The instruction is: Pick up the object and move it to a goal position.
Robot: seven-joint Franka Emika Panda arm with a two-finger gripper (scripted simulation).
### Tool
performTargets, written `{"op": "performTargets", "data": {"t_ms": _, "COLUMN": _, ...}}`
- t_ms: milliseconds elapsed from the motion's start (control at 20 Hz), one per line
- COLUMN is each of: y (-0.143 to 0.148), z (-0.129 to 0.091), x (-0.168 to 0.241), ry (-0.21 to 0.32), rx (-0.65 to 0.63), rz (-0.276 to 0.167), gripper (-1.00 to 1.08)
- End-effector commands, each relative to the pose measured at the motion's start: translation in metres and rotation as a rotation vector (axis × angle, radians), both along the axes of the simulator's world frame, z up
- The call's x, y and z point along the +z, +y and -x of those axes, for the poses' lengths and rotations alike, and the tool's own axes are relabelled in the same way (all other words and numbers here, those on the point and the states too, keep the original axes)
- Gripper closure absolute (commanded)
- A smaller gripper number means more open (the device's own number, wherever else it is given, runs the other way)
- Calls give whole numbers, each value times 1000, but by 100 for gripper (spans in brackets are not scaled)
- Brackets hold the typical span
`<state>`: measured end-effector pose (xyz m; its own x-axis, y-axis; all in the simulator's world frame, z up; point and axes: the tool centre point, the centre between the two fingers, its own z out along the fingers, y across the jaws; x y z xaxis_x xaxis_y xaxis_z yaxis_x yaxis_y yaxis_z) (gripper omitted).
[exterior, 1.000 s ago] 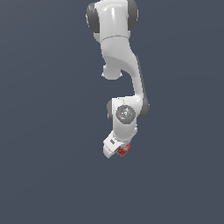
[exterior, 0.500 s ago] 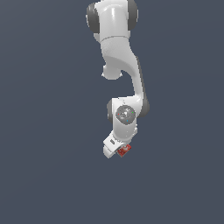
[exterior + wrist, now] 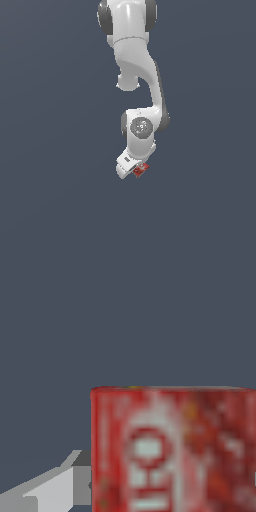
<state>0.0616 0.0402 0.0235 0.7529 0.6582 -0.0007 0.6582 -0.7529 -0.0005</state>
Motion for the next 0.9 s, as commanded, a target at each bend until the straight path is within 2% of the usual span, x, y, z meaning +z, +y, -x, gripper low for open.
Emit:
{"op": "performTargets", "data": {"t_ms": 0, "y": -5, "z": 4, "x": 7, "ry": -1, "rx": 0, "rz": 0, "gripper": 108}}
{"op": "performTargets", "data": {"t_ms": 350, "y": -27, "z": 24, "x": 37, "ry": -1, "rx": 0, "rz": 1, "gripper": 108}}
{"op": "performTargets", "data": {"t_ms": 850, "y": -79, "z": 70, "x": 108, "ry": -1, "rx": 0, "rz": 1, "gripper": 108}}
